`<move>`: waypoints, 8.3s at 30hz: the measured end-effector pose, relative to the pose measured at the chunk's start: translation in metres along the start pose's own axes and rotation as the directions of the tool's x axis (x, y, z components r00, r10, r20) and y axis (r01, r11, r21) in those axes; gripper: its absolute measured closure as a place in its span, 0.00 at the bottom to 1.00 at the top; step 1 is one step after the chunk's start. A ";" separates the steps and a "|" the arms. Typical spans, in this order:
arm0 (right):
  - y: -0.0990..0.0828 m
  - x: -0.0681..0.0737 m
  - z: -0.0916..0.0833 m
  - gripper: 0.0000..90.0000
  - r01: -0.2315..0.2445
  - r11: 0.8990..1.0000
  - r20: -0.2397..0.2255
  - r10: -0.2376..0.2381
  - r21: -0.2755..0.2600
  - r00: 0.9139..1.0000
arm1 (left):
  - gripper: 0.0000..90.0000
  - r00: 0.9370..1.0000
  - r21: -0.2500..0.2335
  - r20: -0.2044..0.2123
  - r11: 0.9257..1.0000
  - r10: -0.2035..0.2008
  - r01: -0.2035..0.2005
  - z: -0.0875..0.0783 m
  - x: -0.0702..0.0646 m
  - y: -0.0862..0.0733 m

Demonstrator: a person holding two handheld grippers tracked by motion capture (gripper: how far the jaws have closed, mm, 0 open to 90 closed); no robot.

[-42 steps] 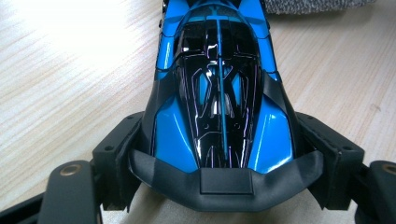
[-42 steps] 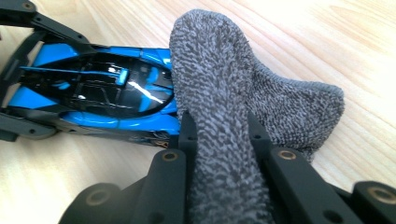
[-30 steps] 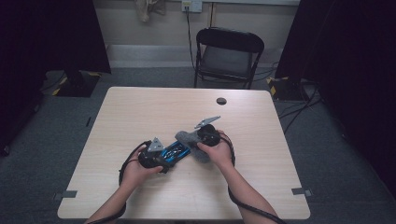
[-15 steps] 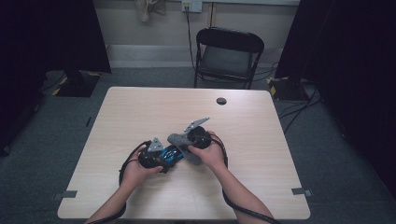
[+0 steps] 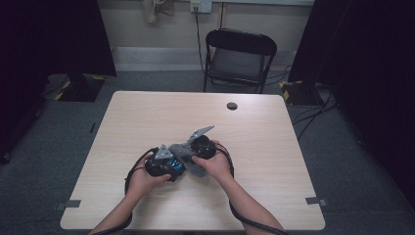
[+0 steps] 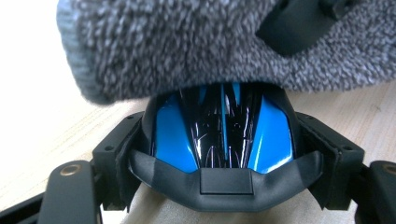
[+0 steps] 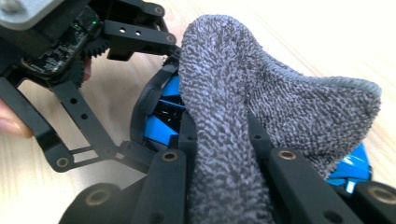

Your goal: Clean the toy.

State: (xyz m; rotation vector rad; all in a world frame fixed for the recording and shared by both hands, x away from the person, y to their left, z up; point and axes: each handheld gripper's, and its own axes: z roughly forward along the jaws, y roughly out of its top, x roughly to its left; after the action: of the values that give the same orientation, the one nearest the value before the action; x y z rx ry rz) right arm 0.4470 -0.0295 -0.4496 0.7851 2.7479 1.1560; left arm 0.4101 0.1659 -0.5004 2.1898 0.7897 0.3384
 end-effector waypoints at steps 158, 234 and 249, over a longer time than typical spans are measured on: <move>-0.071 -0.022 -0.058 0.84 0.003 1.000 0.108 -0.005 0.014 0.994 | 0.42 0.995 -0.043 0.046 0.995 -0.090 0.092 0.005 0.013 0.032; -0.050 0.023 -0.034 0.85 0.140 0.988 -0.066 -0.136 0.059 0.988 | 0.44 0.994 -0.080 0.042 0.991 -0.103 0.106 0.000 0.012 0.024; -0.040 0.017 -0.002 0.85 0.070 0.994 -0.019 -0.068 0.084 0.997 | 0.44 0.994 -0.092 0.039 0.990 -0.102 0.105 0.000 0.012 0.022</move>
State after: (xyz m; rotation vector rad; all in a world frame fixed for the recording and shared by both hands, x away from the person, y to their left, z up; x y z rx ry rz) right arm 0.4147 -0.0469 -0.4732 0.6858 2.8292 1.0447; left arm 0.4290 0.1618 -0.4841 2.0534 0.8489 0.2798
